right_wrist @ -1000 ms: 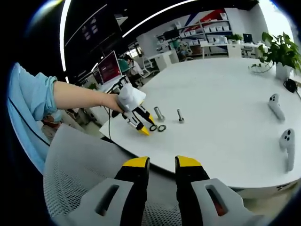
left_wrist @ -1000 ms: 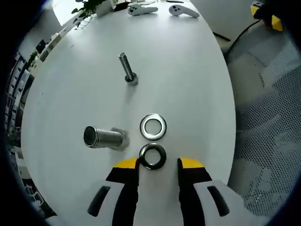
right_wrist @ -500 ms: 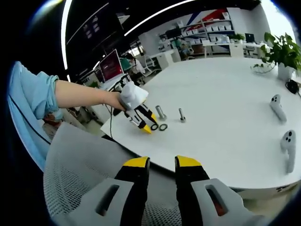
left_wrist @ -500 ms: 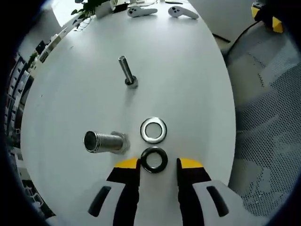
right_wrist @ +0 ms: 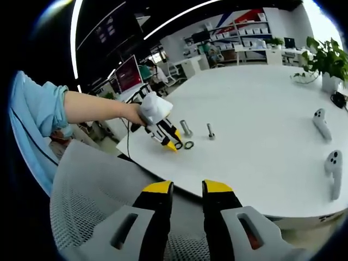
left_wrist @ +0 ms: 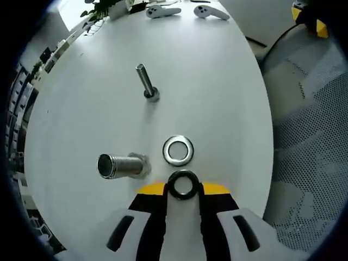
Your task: Place the washer onto the threaded stud by aligning its center hole with the stud, sliding it down to the base, and recovering from edge contact or off-axis alignment until the washer reaches the visible bottom stop.
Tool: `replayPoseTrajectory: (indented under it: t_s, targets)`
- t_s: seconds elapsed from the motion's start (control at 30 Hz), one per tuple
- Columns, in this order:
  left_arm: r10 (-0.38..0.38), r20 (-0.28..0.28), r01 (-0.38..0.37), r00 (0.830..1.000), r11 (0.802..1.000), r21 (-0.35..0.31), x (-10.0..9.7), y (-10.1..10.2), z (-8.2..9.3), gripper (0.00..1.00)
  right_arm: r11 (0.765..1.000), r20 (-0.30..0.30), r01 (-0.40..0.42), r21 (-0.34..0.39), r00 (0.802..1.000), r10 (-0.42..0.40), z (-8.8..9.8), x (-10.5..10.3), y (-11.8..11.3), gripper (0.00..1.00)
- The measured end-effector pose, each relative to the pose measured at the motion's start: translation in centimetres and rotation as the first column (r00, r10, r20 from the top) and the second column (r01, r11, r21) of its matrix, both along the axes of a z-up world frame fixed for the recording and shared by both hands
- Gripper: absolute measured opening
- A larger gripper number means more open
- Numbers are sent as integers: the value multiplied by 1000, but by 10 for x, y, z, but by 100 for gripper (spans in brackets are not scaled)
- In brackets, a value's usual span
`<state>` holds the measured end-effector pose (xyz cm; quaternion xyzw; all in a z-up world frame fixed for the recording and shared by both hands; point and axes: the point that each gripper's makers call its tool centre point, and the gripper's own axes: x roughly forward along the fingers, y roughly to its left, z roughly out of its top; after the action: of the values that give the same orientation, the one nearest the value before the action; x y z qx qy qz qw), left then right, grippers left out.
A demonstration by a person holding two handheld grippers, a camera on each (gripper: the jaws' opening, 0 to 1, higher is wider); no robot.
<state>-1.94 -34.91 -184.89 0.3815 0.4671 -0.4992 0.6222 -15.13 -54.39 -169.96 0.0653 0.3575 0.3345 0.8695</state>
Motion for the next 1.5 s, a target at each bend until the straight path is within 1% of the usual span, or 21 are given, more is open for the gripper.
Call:
replayPoseTrajectory:
  t_s: [0.23, 0.43, 0.6, 0.73, 0.77, 0.87, 0.93, 1.03, 1.07, 1.17, 1.27, 1.33, 1.37, 1.43, 1.5]
  targets:
    - [1, 4, -1, 1000, 1000, 26, -1, -1, -1, 20, 1000, 7, -1, 6, 1000, 1, 1, 1, 1, 23]
    - [-13, -2, 13, 1000, 997, 71, -1, -3, -1, 20, 1000, 1, -17, 1, 1000, 17, 0, 0, 2, 23]
    - [-42, -15, 43, 999, 993, 107, -1, -4, -1, 20, 1000, -6, -25, -5, 1000, 25, -1, -1, 2, 23]
    - [-66, -7, 67, 998, 991, 118, -2, -5, 0, 20, 1000, -4, -17, -1, 1000, 17, -1, -1, 2, 23]
    - [-74, -1, 74, 997, 990, 122, -2, -5, 0, 20, 1000, -5, -17, 0, 1000, 17, -1, 0, 2, 23]
    - [-133, 52, 125, 990, 983, 132, 1, -7, 1, 20, 1000, -5, -18, -1, 1000, 18, -1, -1, 2, 23]
    - [-132, 61, 123, 989, 983, 134, -1, -6, 1, 20, 1000, -3, -17, 0, 1000, 17, -1, 0, 1, 23]
    - [-153, 99, 139, 983, 981, 139, -2, -7, 2, 20, 1000, 0, -10, 3, 1000, 10, 0, 0, 1, 23]
    - [-152, 130, 134, 980, 981, 139, 0, -7, 2, 20, 1000, 1, -9, 4, 1000, 9, 0, 0, 1, 23]
    - [-174, 183, 150, 968, 979, 134, 0, -7, 4, 20, 1000, 0, -6, 4, 1000, 6, 0, 0, 1, 23]
    - [-164, 200, 140, 966, 982, 126, 0, -6, 3, 20, 1000, 0, -4, 4, 1000, 4, 0, 0, 0, 23]
    - [-142, 208, 119, 968, 986, 118, 2, -6, 4, 20, 1000, 0, -3, 3, 1000, 3, 0, 1, 0, 23]
    - [-117, 200, 96, 973, 989, 109, 4, -5, 4, 20, 1000, 0, -2, 3, 1000, 2, 0, 1, 0, 23]
    - [-43, 161, 31, 986, 997, 75, 3, -4, 3, 20, 1000, 0, -1, 2, 1000, 1, 0, 1, 0, 23]
    - [-12, 146, 3, 989, 998, 61, 5, -2, 3, 20, 1000, -2, -1, 1, 1000, 1, -1, 1, 0, 23]
